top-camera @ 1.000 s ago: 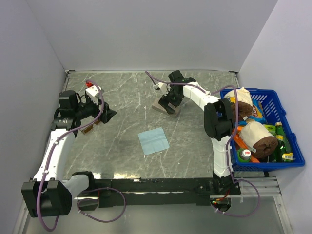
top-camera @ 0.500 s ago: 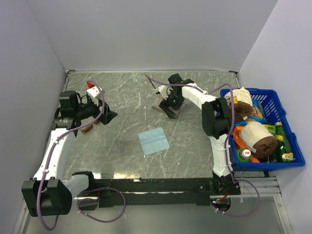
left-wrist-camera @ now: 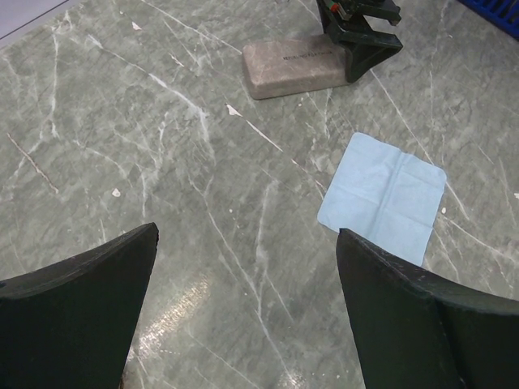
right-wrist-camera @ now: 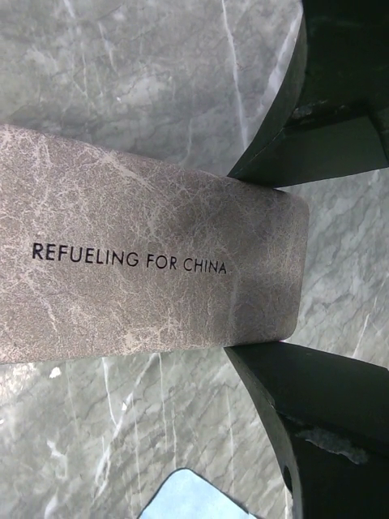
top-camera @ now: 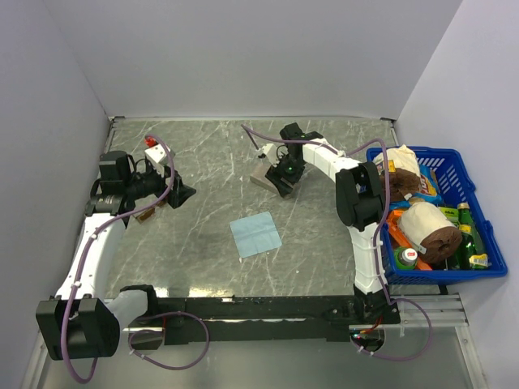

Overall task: Organize the sunglasses
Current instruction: Pick up the sunglasses case from the center of the board.

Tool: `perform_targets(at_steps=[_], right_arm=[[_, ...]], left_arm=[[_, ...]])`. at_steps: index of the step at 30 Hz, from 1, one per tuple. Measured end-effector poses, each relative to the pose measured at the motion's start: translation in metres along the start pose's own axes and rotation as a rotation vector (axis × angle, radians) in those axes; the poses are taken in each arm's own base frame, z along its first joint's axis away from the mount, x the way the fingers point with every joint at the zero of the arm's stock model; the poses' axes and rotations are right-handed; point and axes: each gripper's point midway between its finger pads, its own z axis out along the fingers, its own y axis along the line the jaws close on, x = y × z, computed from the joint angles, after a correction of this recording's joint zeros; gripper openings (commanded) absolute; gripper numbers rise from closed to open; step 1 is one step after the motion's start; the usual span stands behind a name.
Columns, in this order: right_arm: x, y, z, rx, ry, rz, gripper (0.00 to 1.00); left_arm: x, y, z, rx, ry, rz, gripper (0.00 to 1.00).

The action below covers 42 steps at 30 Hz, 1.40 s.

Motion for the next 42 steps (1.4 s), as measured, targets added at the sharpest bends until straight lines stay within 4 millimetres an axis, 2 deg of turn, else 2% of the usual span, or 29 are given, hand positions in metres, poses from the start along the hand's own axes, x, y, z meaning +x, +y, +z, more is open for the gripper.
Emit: perform_targets(at_steps=[9, 16, 21, 28, 36, 39, 42], right_arm=[[0.001, 0.006, 0.0, -0.029, -0.012, -0.029, 0.18], [0.009, 0.019, -0.006, -0.065, -0.009, -0.06, 0.17], [0.014, 0.03, -0.015, -0.086, -0.012, -0.089, 0.12], [0.011, 0.044, -0.036, -0.099, -0.051, -0.127, 0.11], [0.008, 0.082, -0.072, -0.136, -0.117, -0.199, 0.1], [0.007, 0.099, -0.086, -0.157, -0.136, -0.239, 0.11], [0.006, 0.118, -0.1, -0.189, -0.159, -0.288, 0.11]], left_arm=[[0.002, -0.003, 0.0, 0.014, 0.007, -0.001, 0.96], [0.009, -0.003, 0.002, 0.023, 0.029, -0.015, 0.97], [0.01, -0.007, 0.003, 0.036, 0.034, -0.005, 0.96], [0.004, -0.01, 0.016, 0.067, 0.054, 0.075, 0.96], [0.008, 0.0, 0.037, 0.097, 0.092, 0.14, 0.96], [0.008, -0.003, 0.048, 0.134, 0.103, 0.177, 0.96], [0.003, -0.017, 0.062, 0.201, 0.114, 0.238, 0.96]])
